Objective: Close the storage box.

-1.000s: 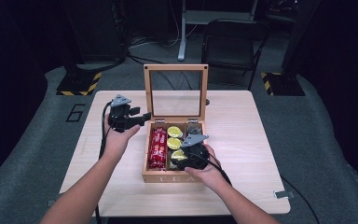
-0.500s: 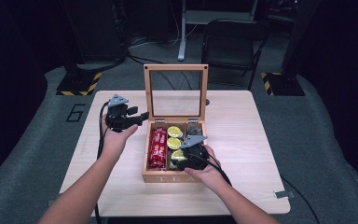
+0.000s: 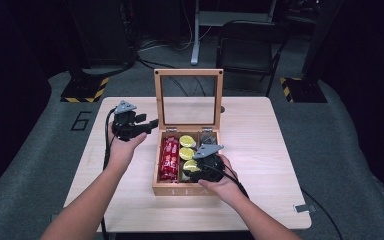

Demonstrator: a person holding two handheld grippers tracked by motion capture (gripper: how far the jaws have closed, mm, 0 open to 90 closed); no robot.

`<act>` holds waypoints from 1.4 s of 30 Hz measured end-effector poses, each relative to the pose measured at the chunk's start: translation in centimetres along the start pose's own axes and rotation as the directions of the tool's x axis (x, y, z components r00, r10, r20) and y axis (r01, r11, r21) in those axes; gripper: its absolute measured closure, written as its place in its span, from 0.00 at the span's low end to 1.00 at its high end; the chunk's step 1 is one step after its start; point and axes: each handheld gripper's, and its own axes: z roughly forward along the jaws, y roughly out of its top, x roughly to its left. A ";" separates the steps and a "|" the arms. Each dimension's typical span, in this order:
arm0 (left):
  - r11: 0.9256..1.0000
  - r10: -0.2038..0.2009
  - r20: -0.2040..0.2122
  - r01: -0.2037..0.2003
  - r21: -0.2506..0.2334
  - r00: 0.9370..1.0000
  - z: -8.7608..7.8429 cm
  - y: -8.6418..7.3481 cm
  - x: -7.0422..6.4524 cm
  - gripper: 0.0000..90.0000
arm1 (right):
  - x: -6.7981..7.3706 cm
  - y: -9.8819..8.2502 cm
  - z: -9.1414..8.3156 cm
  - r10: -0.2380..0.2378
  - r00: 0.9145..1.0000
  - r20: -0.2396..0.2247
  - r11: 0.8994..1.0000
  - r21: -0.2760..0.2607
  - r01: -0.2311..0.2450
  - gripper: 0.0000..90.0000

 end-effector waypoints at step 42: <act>1.000 0.002 -0.017 -0.002 0.002 1.000 -0.6 0.2 0.5 0.46 | -7.2 -2.9 -7.1 0.131 0.970 0.205 0.991 -0.054 -0.123 0.41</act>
